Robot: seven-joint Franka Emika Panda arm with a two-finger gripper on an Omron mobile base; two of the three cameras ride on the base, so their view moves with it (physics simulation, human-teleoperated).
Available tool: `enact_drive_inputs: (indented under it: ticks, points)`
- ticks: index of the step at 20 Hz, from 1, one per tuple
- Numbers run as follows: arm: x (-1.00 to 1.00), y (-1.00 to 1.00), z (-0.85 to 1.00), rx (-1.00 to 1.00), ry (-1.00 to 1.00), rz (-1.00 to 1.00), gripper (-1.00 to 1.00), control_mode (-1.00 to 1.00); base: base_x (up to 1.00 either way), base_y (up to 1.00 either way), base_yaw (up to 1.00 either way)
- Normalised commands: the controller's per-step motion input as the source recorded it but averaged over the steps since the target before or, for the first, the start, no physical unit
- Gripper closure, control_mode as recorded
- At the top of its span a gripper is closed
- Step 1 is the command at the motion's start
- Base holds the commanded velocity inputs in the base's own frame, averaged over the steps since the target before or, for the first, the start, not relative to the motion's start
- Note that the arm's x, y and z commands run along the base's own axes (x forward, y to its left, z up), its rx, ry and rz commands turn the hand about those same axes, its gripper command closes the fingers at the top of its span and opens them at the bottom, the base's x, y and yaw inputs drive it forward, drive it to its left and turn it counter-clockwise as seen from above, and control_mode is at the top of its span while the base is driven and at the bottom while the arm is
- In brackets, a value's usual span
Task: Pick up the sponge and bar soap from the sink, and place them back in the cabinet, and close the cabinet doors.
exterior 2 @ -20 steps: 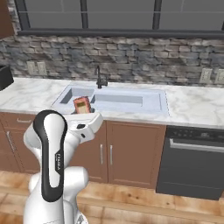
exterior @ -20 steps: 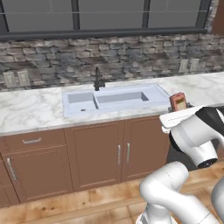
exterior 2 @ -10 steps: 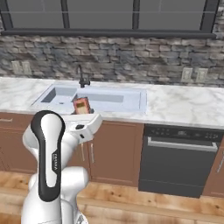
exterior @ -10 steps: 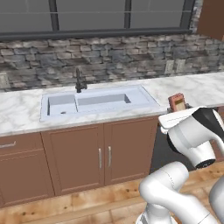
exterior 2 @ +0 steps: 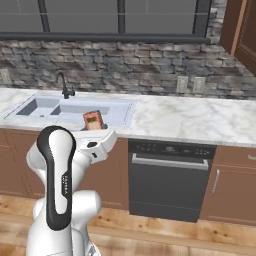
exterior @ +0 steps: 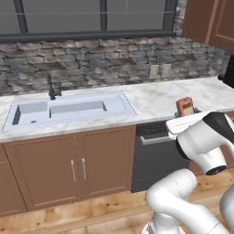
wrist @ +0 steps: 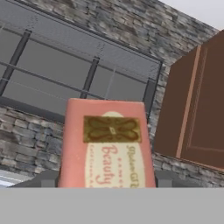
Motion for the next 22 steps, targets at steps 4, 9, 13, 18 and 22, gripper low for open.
enact_drive_inputs:
  ticks: [4, 9, 13, 18, 22]
  points:
    - [0.00, 0.00, 0.00, 0.00, 0.00, 0.00, 1.00, 1.00, 0.00, -0.79, 0.00]
    - [0.00, 0.00, 0.00, 0.00, 0.00, 0.00, 1.00, 1.00, 0.00, -0.81, 0.00]
    - [0.00, 0.00, 0.00, 0.00, 0.00, 0.00, 1.00, 1.00, 0.00, -0.83, 0.00]
    - [0.00, 0.00, 0.00, 0.00, 0.00, 0.00, 1.00, 1.00, 0.00, -0.83, 0.00]
    - [0.00, 0.00, 0.00, 0.00, 0.00, 0.00, 1.00, 1.00, 0.00, -0.85, 0.00]
